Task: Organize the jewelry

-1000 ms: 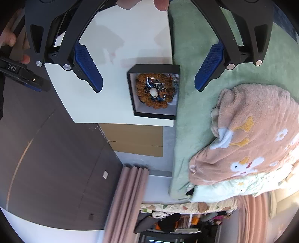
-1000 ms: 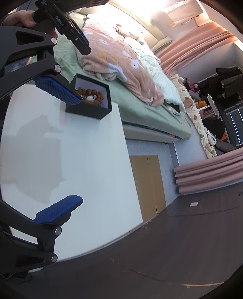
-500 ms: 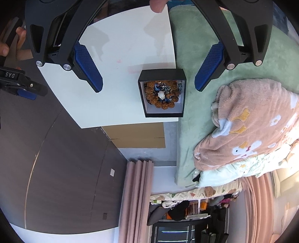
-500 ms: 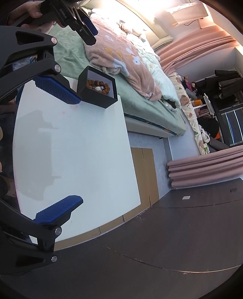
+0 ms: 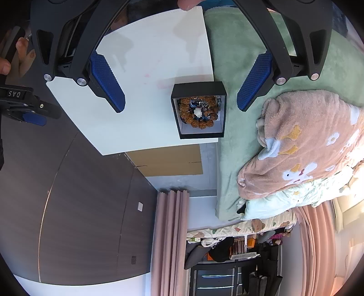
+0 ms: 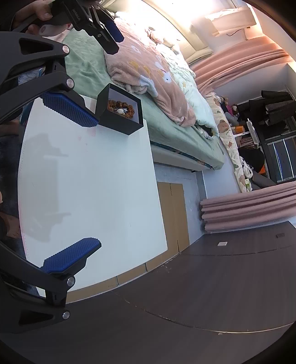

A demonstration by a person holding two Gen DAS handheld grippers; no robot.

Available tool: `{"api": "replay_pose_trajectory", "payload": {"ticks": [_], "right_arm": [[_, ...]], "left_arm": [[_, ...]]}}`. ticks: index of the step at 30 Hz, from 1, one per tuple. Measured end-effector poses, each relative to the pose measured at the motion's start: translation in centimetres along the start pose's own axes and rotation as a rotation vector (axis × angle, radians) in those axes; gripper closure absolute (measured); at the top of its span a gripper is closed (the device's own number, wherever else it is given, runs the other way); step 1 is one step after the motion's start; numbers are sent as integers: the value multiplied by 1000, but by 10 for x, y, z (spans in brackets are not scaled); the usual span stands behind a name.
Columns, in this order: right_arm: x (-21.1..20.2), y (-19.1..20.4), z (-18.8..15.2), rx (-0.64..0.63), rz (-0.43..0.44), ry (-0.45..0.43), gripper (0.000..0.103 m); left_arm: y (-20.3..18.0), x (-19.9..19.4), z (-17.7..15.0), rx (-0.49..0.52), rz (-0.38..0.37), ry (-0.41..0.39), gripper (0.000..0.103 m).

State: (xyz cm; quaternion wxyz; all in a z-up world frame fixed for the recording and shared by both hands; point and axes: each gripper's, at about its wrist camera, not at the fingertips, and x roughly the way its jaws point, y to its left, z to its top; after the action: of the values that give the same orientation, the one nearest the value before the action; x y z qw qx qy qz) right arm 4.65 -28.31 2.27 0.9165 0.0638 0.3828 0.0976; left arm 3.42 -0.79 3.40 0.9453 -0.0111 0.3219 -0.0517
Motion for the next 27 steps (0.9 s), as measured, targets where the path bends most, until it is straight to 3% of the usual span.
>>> {"api": "replay_pose_trajectory", "payload": {"ticks": [27], "right_arm": [[2, 12, 2, -30, -39, -1, 8]], "left_arm": [[1, -2, 4, -1, 22, -11, 5]]}}
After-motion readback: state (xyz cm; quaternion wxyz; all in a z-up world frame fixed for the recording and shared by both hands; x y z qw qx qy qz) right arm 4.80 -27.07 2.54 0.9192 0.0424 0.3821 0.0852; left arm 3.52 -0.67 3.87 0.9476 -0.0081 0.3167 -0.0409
